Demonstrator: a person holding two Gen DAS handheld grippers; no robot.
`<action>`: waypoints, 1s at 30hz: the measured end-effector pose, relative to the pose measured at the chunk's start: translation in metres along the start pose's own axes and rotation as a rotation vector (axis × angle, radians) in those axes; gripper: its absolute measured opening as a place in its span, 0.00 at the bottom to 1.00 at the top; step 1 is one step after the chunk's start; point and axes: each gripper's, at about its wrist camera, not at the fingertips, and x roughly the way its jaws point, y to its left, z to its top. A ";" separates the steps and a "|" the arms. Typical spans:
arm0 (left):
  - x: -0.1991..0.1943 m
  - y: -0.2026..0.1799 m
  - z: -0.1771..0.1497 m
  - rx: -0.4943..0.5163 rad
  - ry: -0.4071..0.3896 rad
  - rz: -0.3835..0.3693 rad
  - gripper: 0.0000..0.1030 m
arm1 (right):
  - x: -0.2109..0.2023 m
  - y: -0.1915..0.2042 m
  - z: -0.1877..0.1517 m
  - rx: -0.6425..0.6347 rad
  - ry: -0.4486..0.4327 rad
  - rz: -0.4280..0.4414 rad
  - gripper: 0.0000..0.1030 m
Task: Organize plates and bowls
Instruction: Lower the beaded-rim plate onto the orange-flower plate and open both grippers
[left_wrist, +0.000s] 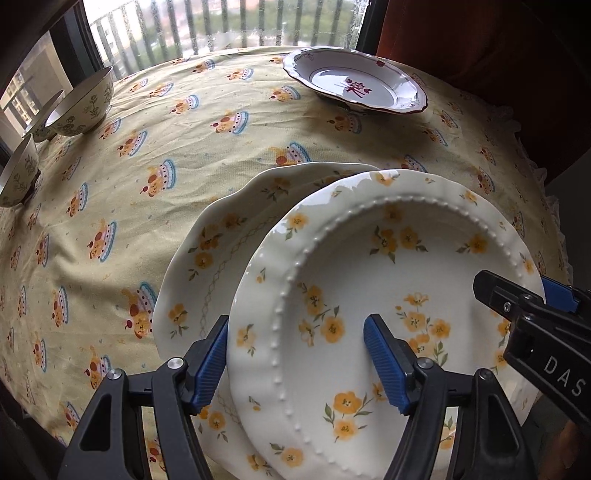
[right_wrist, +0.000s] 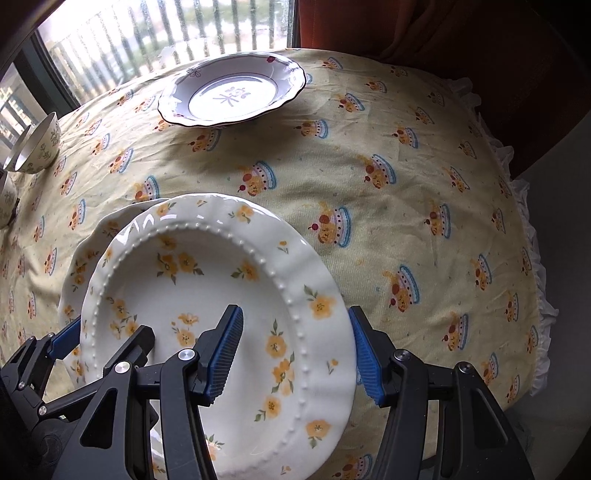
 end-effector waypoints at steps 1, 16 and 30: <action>0.001 0.000 0.001 0.000 0.002 0.006 0.72 | 0.001 0.000 0.000 0.000 0.003 0.003 0.60; 0.002 -0.010 0.002 0.122 -0.047 0.139 0.78 | 0.005 0.004 -0.004 -0.018 0.010 0.002 0.56; -0.018 -0.005 0.000 0.108 -0.050 0.082 0.82 | -0.002 0.017 -0.003 -0.159 -0.059 -0.040 0.28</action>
